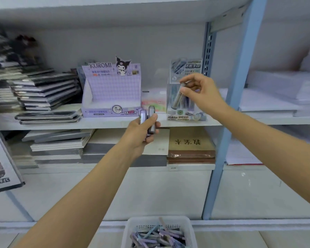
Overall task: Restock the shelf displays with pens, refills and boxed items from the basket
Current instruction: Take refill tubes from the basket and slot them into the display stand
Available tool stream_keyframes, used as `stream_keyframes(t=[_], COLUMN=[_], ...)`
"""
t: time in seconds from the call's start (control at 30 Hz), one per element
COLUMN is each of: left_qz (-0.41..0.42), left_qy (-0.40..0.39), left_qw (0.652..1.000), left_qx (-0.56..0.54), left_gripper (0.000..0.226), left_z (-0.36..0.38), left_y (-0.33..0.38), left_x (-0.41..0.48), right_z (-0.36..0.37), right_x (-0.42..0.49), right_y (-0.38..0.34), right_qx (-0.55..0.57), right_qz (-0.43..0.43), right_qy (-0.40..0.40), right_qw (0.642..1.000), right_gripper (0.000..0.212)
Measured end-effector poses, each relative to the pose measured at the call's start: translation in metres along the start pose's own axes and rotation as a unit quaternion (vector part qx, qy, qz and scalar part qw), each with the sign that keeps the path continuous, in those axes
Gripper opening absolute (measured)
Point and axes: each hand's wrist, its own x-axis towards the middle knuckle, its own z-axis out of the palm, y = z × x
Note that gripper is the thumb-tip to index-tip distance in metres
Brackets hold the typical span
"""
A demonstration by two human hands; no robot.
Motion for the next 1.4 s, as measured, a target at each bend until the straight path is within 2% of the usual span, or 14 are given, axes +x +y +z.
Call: stream_keyframes(t=[0.13,0.27,0.57,0.67,0.9,1.07,1.13,1.2,1.3,1.4], left_qz=[-0.029,-0.029,0.002,0.010,0.028,0.042,0.050,0.061,0.078,0.093], left_qy=[-0.015,-0.021,-0.020,-0.018,-0.026,-0.053,-0.053,-0.038,-0.013,-0.009], left_qw=[0.999,0.999,1.000,1.000,0.999,0.998,0.997,0.997,0.995,0.992], left_qx=[-0.021,-0.013,0.021,0.017,0.013,0.006,0.016,0.034,0.056,0.082], left_gripper=[0.009,0.016,0.016,0.019,0.020,0.041,0.039,0.030,0.030,0.032], left_z=[0.014,0.021,0.024,0.025,0.024,0.026,0.026,0.026,0.028,0.030], left_y=[0.002,0.001,0.002,0.003,0.004,0.006,0.006,0.007,0.008,0.010], left_x=[0.011,0.016,0.026,0.028,0.030,0.028,0.027,0.025,0.023,0.018], right_z=[-0.011,-0.009,-0.017,-0.012,-0.007,-0.012,-0.015,-0.015,-0.010,-0.005], right_x=[0.011,0.012,0.023,0.022,0.020,0.018,0.016,0.013,0.005,-0.001], right_y=[0.012,0.024,0.027,0.031,0.044,0.036,0.025,0.011,-0.005,-0.007], right_qx=[-0.085,-0.150,-0.158,-0.154,-0.227,-0.236,-0.205,-0.104,0.042,0.105], right_qz=[-0.008,-0.013,-0.021,-0.030,-0.072,-0.054,-0.069,-0.044,0.065,0.104], right_qy=[0.019,-0.005,-0.088,-0.072,-0.024,-0.043,-0.020,-0.017,-0.109,-0.144], right_qw=[0.996,0.989,0.983,0.985,0.971,0.969,0.976,0.993,0.991,0.978], right_gripper=[0.019,0.021,0.020,0.025,0.014,0.021,0.023,0.021,0.026,0.023])
